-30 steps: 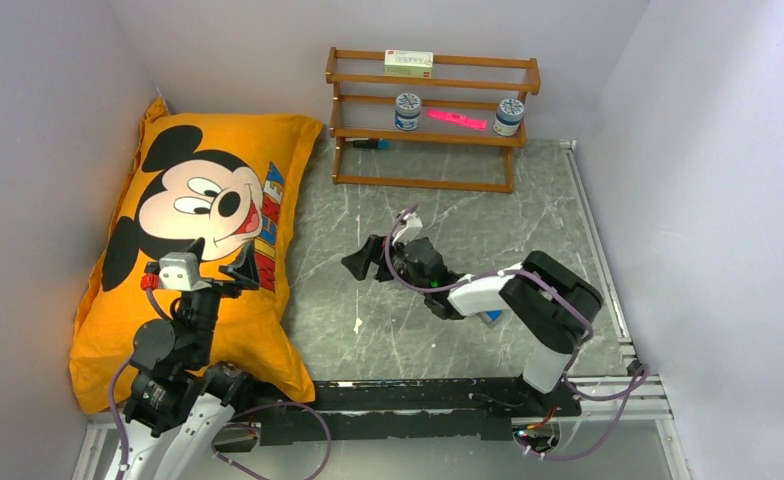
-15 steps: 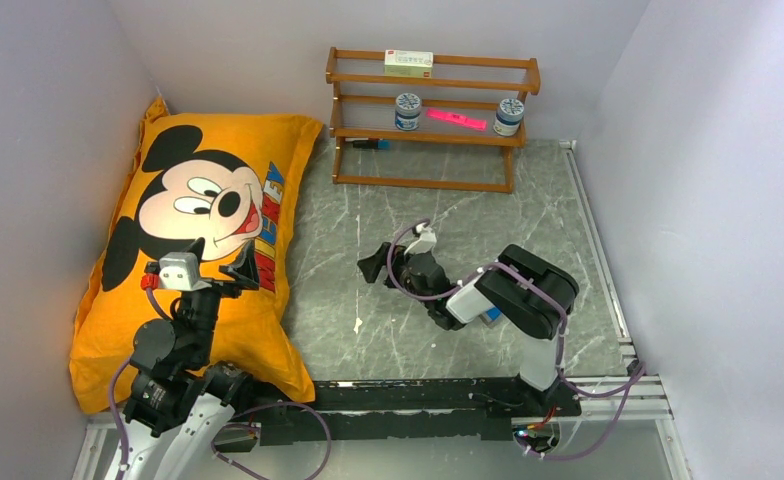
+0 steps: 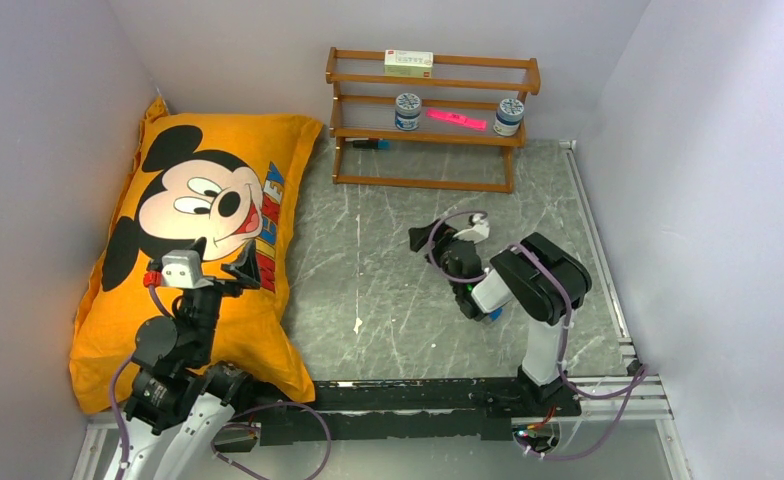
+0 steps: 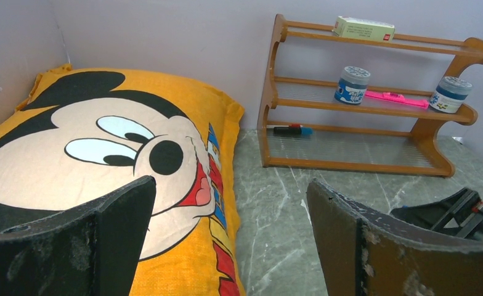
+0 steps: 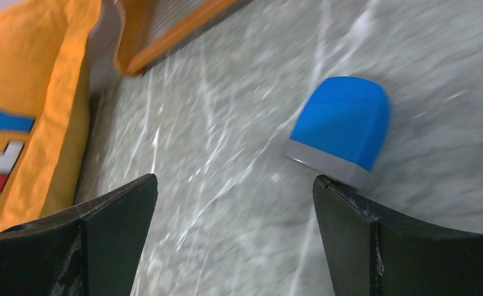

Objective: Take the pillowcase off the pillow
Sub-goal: Move the distractor to the center of the board.

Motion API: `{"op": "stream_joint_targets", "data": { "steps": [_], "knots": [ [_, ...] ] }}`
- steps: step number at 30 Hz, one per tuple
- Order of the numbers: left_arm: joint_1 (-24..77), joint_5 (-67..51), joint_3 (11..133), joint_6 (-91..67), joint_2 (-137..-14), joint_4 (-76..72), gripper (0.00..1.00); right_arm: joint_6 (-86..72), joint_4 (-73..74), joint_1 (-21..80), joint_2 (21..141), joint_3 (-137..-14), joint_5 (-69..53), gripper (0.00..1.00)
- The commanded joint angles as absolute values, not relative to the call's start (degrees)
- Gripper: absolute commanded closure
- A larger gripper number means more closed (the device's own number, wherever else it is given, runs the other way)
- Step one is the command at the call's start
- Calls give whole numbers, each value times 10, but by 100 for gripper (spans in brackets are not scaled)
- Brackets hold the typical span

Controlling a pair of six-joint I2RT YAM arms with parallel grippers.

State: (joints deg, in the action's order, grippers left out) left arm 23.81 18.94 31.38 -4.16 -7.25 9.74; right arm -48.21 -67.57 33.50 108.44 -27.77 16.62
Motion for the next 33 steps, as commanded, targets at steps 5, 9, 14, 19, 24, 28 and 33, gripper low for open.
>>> {"op": "stream_joint_targets", "data": {
  "steps": [5,9,14,19,24,28,33],
  "knots": [
    [240,190,314,-44,-86,89,3,-514,-601,231,1072,-311,205,0],
    [240,190,314,-44,-87,88,3,-532,-526,187,1057,-339,210,0],
    [240,189,314,-43,-88,88,3,-508,-506,153,1033,-347,166,0],
    [240,190,314,-43,-87,87,3,-486,-532,164,986,-323,94,1],
    [240,186,314,-43,-89,86,3,-452,-540,214,944,-321,75,0],
    [240,188,315,-43,-88,87,3,-444,-563,264,977,-364,48,0],
    [240,189,314,-43,-88,89,3,-464,-594,296,1057,-427,41,0]
  ]
}}
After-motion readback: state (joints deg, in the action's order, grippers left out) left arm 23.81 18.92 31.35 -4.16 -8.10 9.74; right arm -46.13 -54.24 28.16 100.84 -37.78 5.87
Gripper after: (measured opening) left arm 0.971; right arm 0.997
